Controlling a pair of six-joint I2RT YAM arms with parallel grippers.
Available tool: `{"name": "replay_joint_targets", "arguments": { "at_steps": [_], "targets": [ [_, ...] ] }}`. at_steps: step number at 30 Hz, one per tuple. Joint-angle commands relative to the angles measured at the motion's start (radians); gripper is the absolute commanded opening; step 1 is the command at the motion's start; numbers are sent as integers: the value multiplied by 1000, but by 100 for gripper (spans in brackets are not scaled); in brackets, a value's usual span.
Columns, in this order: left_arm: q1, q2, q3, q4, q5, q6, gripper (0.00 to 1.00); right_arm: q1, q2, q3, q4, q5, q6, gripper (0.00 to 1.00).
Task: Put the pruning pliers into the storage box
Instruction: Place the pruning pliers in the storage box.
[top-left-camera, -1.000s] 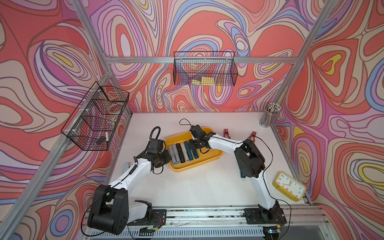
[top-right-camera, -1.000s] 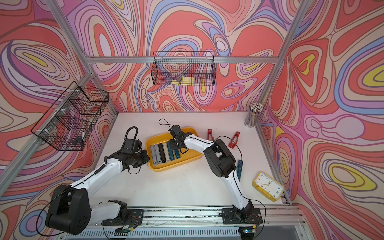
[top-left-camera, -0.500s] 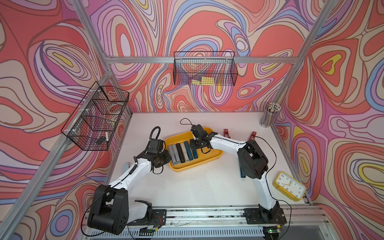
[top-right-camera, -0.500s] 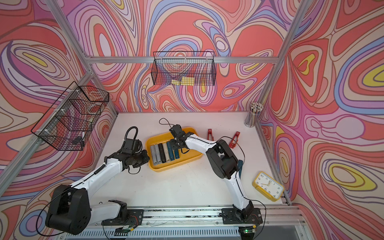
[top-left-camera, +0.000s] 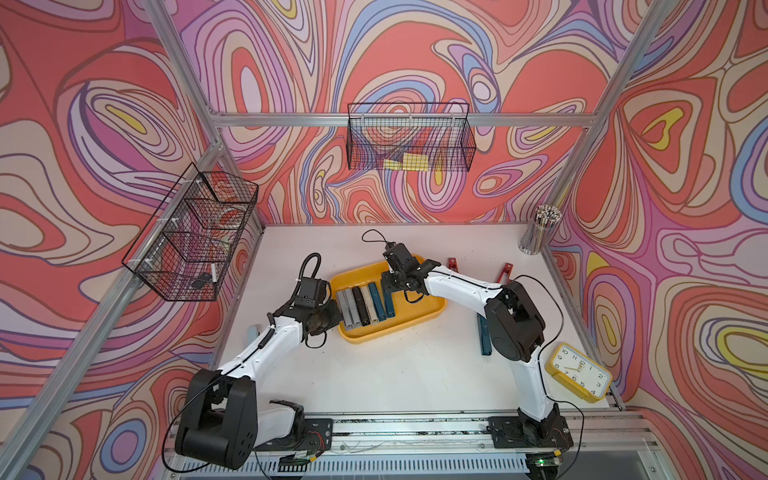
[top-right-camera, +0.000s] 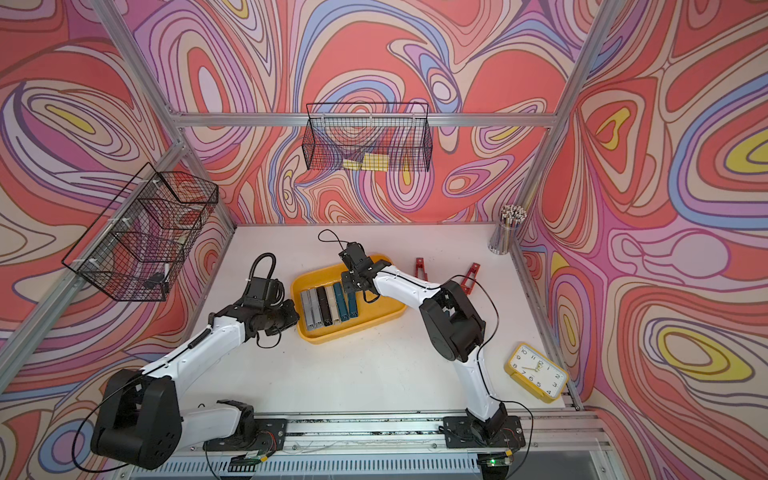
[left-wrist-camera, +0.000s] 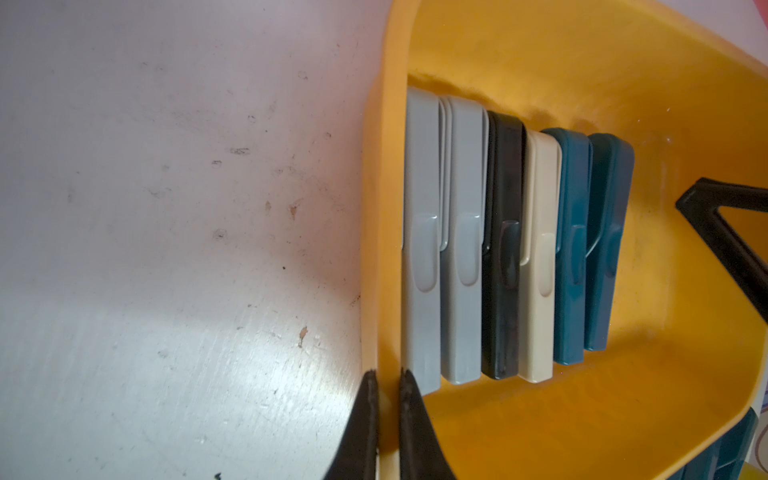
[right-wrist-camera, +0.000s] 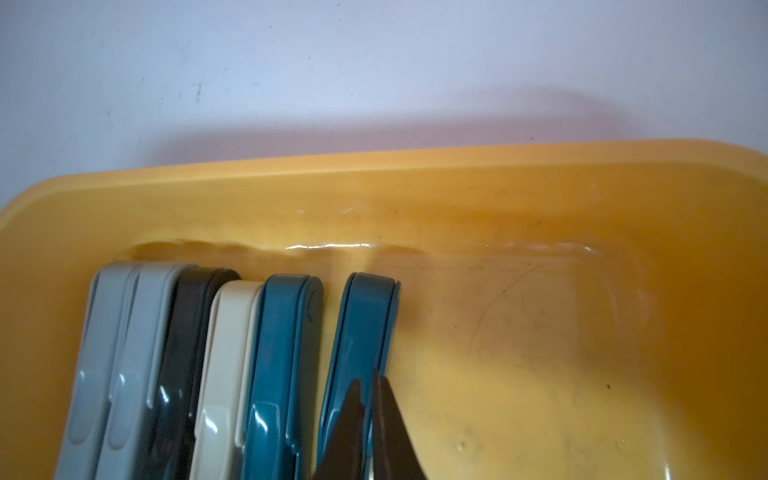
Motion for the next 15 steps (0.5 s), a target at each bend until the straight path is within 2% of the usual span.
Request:
{"name": "replay_joint_targets", "arguments": {
  "at_steps": [1, 15],
  "targets": [
    [-13, 0, 9, 26, 12, 7, 0, 2, 6, -11, -14, 49, 3, 1],
    [-13, -7, 21, 10, 3, 15, 0, -64, 65, -54, 61, -49, 38, 0]
  ]
}}
